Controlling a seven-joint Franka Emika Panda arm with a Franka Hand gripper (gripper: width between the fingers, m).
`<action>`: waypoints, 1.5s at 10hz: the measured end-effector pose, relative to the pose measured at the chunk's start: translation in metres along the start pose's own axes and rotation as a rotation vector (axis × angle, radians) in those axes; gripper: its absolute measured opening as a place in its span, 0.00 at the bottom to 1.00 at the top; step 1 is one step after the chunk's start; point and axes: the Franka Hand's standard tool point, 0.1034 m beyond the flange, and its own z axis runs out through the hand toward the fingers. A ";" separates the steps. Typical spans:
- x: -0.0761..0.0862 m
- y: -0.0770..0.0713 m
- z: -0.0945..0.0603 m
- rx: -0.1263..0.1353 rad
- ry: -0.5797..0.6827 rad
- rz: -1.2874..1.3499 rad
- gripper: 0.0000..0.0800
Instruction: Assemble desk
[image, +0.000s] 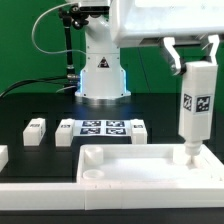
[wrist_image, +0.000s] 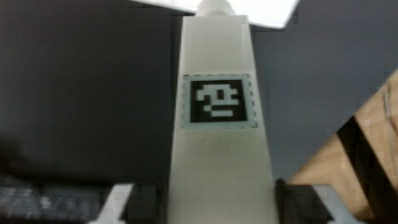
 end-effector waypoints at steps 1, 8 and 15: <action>-0.002 0.000 0.001 0.000 -0.002 0.001 0.36; -0.036 -0.035 0.014 0.004 -0.006 -0.057 0.36; -0.047 -0.042 0.025 0.012 -0.020 -0.060 0.36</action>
Offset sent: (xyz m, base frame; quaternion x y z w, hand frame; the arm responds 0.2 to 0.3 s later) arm -0.0216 -0.0082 -0.0199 -0.1111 -0.0137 -0.0988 0.9888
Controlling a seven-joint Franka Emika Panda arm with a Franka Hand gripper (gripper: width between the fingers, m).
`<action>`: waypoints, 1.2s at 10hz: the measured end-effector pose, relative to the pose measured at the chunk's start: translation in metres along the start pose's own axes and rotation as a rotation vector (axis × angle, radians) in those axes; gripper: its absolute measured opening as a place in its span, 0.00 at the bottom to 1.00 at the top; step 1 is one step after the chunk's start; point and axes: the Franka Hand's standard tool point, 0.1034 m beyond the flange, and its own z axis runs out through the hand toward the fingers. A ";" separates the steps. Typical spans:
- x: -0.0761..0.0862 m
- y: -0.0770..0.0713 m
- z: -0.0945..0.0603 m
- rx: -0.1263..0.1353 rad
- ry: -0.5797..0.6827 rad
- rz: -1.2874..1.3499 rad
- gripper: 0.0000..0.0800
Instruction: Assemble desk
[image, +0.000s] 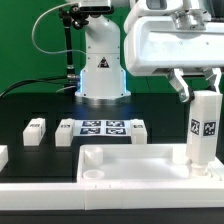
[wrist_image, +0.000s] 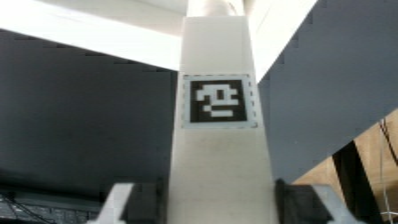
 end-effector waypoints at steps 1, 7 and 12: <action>-0.002 -0.001 0.002 0.002 -0.004 0.000 0.36; -0.006 -0.004 0.010 -0.001 0.015 0.000 0.36; -0.006 -0.004 0.011 -0.001 0.014 -0.001 0.71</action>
Offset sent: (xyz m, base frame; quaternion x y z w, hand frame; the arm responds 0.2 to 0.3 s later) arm -0.0001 0.0010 -0.0090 -0.0041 0.0073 0.0019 1.0000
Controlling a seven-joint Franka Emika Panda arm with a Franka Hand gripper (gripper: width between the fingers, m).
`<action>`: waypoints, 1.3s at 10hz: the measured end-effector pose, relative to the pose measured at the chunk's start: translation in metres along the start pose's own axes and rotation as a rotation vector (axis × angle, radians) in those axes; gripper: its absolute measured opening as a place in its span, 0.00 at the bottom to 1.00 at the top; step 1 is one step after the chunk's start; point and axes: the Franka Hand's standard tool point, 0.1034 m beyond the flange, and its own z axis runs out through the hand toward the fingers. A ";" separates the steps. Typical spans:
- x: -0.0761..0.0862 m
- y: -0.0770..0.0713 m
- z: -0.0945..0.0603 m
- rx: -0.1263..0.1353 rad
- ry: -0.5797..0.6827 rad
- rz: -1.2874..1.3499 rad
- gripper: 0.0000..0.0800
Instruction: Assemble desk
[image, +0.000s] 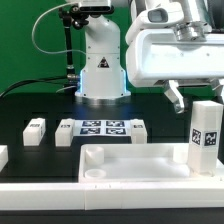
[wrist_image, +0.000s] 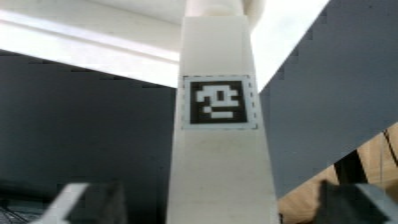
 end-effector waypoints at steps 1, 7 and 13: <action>0.000 0.000 0.000 0.000 0.000 0.000 0.71; 0.000 0.001 0.001 0.005 -0.015 0.001 0.81; 0.023 -0.006 0.010 0.096 -0.267 0.054 0.81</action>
Offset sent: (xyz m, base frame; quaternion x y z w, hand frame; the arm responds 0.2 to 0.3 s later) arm 0.0000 0.0000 0.0000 0.0000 0.0000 0.0000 1.0000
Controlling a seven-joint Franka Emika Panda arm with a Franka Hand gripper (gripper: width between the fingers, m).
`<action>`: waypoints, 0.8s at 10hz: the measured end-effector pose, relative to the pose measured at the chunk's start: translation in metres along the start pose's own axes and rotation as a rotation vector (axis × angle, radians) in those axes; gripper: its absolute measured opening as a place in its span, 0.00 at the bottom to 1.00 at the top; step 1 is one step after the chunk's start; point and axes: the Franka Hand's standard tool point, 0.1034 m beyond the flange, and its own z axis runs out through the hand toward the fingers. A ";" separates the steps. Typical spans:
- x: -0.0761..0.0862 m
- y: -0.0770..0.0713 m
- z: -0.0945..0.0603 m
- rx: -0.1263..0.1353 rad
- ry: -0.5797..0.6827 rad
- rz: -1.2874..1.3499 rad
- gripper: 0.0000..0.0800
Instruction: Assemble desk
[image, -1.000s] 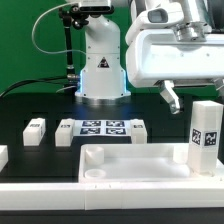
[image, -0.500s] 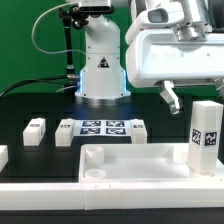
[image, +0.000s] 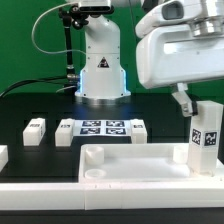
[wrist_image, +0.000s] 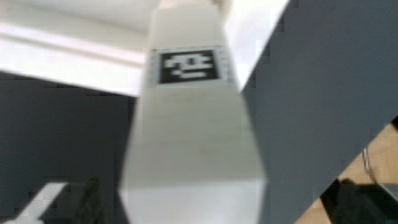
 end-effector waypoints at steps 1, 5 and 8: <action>-0.004 0.003 0.003 0.009 -0.049 0.006 0.81; -0.015 0.002 0.005 0.057 -0.290 0.047 0.81; -0.014 0.002 0.007 0.051 -0.279 0.076 0.49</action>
Offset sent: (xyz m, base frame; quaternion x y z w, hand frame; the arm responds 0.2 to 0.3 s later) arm 0.0024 -0.0141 -0.0073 -0.0427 -0.1402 -0.0010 0.9892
